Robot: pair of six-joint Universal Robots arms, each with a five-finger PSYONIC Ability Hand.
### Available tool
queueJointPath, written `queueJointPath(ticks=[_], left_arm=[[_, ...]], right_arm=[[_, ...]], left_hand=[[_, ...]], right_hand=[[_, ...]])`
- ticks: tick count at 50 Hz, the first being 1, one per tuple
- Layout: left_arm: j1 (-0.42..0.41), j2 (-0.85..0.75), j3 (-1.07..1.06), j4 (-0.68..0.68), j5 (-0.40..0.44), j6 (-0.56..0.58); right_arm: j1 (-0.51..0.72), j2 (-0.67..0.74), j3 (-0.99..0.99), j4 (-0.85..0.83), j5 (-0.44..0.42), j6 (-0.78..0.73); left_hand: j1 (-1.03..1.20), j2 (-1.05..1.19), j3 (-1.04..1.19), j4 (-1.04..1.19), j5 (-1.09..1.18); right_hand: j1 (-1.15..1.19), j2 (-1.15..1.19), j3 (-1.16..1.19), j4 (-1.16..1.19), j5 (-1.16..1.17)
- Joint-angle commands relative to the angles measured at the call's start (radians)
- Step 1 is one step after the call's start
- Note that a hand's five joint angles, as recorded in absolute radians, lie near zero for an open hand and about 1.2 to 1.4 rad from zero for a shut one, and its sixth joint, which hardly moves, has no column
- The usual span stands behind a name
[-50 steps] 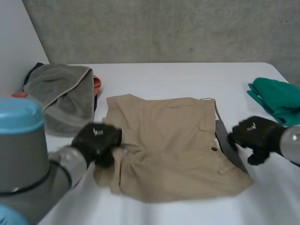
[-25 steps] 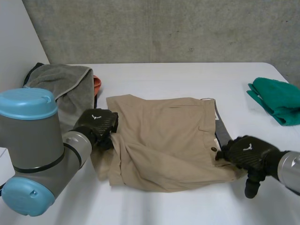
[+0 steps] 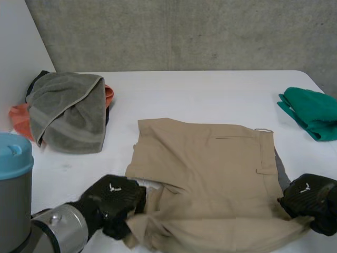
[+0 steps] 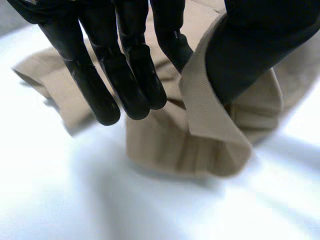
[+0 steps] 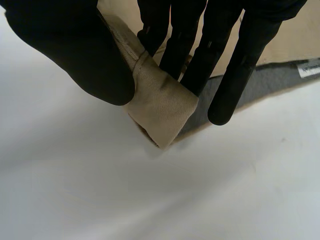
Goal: Fold the laundry.
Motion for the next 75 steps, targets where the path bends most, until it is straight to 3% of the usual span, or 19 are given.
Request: queueJointPath(ticks=[1, 4, 10, 13, 21, 32, 33, 35, 36, 37, 43, 51, 59, 65, 69, 75], left_arm=[[0.042, -0.066, 0.061, 0.043, -0.017, 0.067], [0.058, -0.103, 0.110, 0.116, -0.031, 0.059], [0.081, -0.236, 0.253, 0.386, -0.063, -0.003], [0.101, -0.328, 0.332, 0.499, -0.089, -0.039], [0.107, -0.575, 0.576, 0.588, -0.084, -0.057], [0.119, -0.827, 0.869, 0.645, -0.094, -0.063], [0.119, -0.833, 0.877, 0.650, -0.092, -0.065], [0.115, -0.841, 0.889, 0.657, -0.084, -0.065], [0.110, -0.839, 0.894, 0.659, -0.083, -0.063], [0.105, -0.835, 0.891, 0.659, -0.083, -0.062], [0.096, -0.724, 0.816, 0.641, -0.106, -0.059], [0.044, -0.389, 0.459, 0.517, -0.143, -0.046], [-0.039, -0.288, 0.219, 0.501, -0.121, -0.051], [-0.047, -0.386, 0.227, 0.573, -0.153, -0.046], [-0.014, -0.478, 0.286, 0.588, -0.253, -0.042], [0.035, -0.538, 0.326, 0.556, -0.400, -0.016]], right_arm=[[0.063, 0.061, -0.155, -0.068, -0.064, 0.229], [0.111, 0.095, -0.209, -0.118, -0.065, 0.314], [0.206, 0.196, -0.338, -0.330, -0.042, 0.551], [0.241, 0.249, -0.398, -0.461, 0.013, 0.672], [0.303, 0.430, -0.539, -0.713, 0.172, 0.771], [0.350, 0.653, -0.680, -0.905, 0.292, 0.785], [0.355, 0.661, -0.683, -0.919, 0.294, 0.788], [0.363, 0.673, -0.686, -0.948, 0.297, 0.793], [0.369, 0.678, -0.688, -0.977, 0.303, 0.800], [0.370, 0.678, -0.689, -0.991, 0.308, 0.805], [0.372, 0.616, -0.674, -1.028, 0.343, 0.849], [0.347, 0.405, -0.559, -0.788, 0.271, 0.856], [0.278, 0.270, -0.392, -0.493, 0.151, 0.750], [0.226, 0.222, -0.253, -0.526, 0.070, 0.711], [0.197, 0.222, -0.154, -0.641, 0.018, 0.707], [0.175, 0.279, -0.093, -0.818, 0.011, 0.696]], left_hand=[[0.249, 0.199, 0.206, 0.195, 0.206], [0.249, 0.199, 0.206, 0.195, 0.206], [0.249, 0.199, 0.206, 0.195, 0.206], [0.249, 0.199, 0.206, 0.195, 0.206], [0.249, 0.199, 0.206, 0.195, 0.206], [0.249, 0.199, 0.206, 0.195, 0.206], [0.249, 0.199, 0.206, 0.195, 0.206], [-0.098, -0.148, -0.141, -0.152, -0.141], [-0.647, -0.697, -0.689, -0.701, -0.690], [-0.905, -0.955, -0.948, -0.959, -0.948], [-0.973, -1.023, -1.016, -1.027, -1.016], [-0.973, -1.023, -1.016, -1.027, -1.016], [-0.928, -0.978, -0.971, -0.983, -0.972], [-0.911, -0.961, -0.953, -0.965, -0.954], [-0.828, -0.879, -0.871, -0.883, -0.872], [-0.834, -0.884, -0.877, -0.888, -0.877]], right_hand=[[0.338, 0.224, 0.218, 0.200, 0.209], [0.338, 0.224, 0.218, 0.200, 0.209], [0.338, 0.224, 0.218, 0.200, 0.209], [0.338, 0.224, 0.218, 0.200, 0.209], [0.338, 0.224, 0.218, 0.200, 0.209], [0.332, 0.217, 0.212, 0.193, 0.203], [0.006, -0.108, -0.114, -0.132, -0.122], [-0.663, -0.778, -0.784, -0.802, -0.792], [-0.884, -0.998, -1.004, -1.022, -1.012], [-0.884, -0.998, -1.004, -1.022, -1.012], [-0.884, -0.998, -1.004, -1.022, -1.012], [-0.884, -0.998, -1.004, -1.022, -1.012], [-0.787, -0.902, -0.907, -0.926, -0.916], [-0.558, -0.673, -0.678, -0.696, -0.687], [-0.563, -0.678, -0.684, -0.702, -0.692], [-0.610, -0.725, -0.731, -0.749, -0.739]])
